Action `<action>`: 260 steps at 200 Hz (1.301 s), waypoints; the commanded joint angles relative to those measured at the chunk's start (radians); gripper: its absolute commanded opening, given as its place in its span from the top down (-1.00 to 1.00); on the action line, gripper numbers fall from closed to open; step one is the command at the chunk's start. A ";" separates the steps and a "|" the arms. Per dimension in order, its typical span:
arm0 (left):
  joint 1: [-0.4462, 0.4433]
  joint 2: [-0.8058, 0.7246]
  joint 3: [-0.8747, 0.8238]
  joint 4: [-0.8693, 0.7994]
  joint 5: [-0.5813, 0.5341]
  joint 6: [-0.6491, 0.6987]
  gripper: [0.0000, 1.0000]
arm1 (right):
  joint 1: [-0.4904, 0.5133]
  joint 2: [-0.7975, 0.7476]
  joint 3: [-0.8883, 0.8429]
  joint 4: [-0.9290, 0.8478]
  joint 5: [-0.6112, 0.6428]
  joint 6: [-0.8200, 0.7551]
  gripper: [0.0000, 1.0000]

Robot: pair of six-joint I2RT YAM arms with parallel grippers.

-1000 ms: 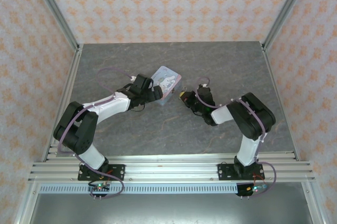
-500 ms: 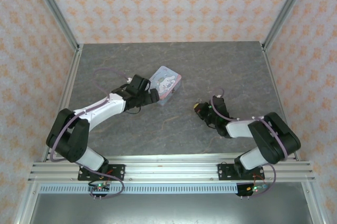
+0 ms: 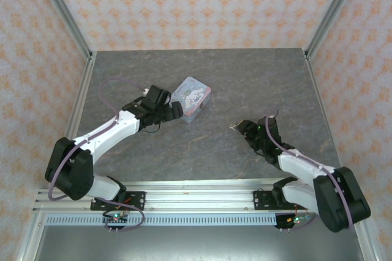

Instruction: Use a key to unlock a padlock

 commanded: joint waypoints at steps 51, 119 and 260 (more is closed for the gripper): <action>0.109 -0.154 0.103 -0.141 -0.174 0.110 -0.99 | -0.007 -0.177 0.249 -0.428 0.171 -0.151 -0.92; 0.175 -0.359 -0.161 0.329 -0.673 0.503 -0.99 | -0.008 -0.099 0.400 -0.364 0.636 -0.450 -0.98; 0.338 -0.042 -0.530 1.042 -0.501 0.631 -0.99 | -0.227 0.335 0.216 0.336 0.692 -0.873 -0.99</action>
